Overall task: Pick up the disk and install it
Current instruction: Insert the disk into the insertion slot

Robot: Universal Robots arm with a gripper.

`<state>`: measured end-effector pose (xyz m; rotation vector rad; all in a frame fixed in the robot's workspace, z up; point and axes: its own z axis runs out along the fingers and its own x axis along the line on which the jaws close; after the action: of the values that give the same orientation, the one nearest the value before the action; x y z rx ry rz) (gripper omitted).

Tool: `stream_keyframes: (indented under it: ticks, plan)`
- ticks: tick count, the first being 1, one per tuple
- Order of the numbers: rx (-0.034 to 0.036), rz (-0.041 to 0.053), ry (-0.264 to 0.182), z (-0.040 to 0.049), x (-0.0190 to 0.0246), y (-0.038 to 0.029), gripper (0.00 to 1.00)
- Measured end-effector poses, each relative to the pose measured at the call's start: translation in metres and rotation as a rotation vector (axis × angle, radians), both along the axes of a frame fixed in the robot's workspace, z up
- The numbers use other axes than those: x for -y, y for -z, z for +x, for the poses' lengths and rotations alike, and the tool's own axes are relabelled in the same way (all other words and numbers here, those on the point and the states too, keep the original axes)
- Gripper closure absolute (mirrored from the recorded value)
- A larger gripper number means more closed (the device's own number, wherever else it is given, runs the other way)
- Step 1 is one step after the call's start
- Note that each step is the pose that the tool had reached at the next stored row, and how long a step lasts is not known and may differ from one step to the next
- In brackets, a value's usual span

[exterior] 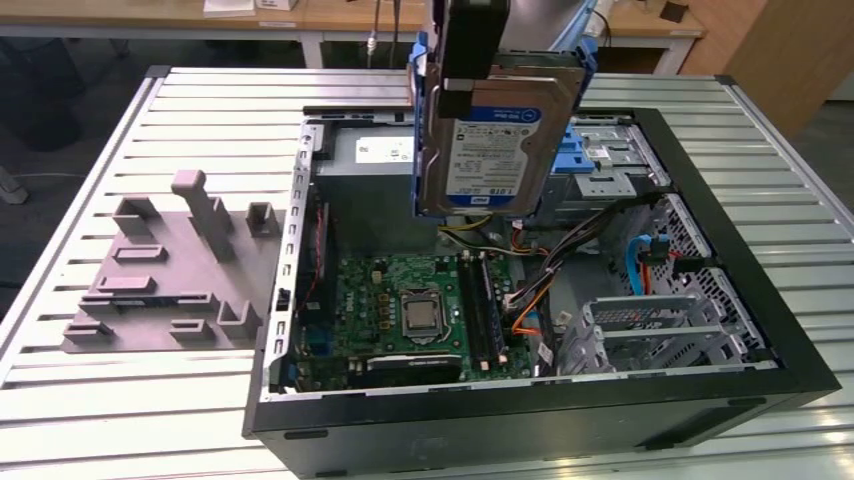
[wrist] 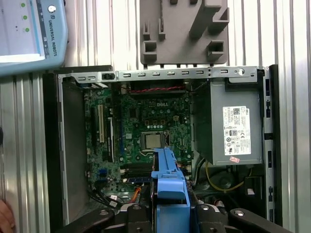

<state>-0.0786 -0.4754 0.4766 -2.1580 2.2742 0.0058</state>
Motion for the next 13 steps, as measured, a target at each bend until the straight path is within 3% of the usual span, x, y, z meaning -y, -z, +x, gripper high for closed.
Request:
stream_keyframes:
  ticks: [4,10,13]
  plan:
    - [0.0,0.0001,0.0,0.0001,0.0046,0.0007,0.63]
    - [0.0,0.0009,0.0,0.0001,0.0226,0.002,0.63]
    - [0.0003,0.0013,0.0,0.0037,0.0273,0.0029,0.63]
